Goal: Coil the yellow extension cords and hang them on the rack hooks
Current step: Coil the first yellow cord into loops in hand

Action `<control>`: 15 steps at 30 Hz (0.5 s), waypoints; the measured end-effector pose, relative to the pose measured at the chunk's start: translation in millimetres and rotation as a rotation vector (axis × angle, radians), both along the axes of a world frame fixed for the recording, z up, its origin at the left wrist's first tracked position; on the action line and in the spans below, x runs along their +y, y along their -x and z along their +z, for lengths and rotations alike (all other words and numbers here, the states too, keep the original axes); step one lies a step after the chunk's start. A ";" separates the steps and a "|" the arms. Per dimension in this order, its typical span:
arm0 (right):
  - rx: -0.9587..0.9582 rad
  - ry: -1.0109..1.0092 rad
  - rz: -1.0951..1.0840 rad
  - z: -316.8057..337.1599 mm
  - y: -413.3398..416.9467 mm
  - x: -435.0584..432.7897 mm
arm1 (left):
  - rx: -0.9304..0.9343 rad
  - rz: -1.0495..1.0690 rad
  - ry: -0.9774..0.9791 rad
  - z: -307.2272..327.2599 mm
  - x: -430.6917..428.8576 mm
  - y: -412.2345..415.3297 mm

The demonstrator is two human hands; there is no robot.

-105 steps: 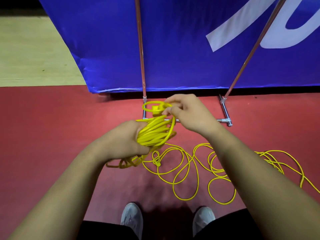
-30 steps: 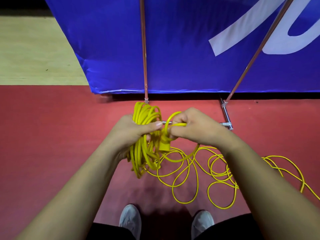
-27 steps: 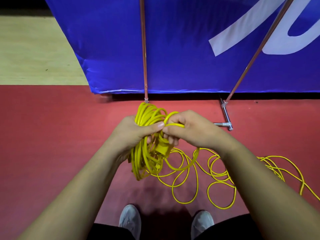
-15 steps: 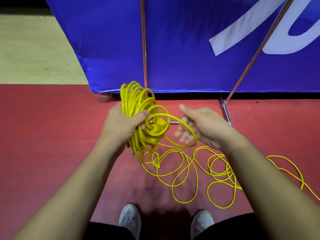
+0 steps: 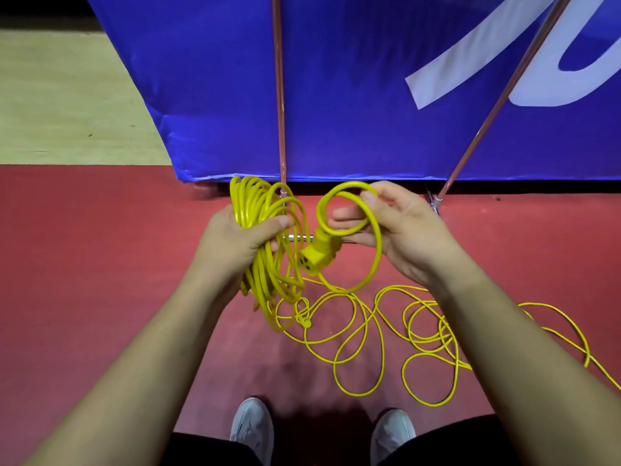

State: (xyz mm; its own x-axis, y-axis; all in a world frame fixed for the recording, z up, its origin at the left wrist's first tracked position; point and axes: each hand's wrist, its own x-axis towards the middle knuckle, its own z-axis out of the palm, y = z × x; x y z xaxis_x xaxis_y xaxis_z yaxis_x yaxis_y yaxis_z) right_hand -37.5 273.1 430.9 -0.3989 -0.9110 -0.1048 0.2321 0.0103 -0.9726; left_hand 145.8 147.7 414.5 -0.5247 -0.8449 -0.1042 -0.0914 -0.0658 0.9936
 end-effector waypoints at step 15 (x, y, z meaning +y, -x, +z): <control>-0.325 0.226 0.489 5.8 -29.5 0.9 | 0.085 -0.303 -0.781 -4.7 8.9 8.2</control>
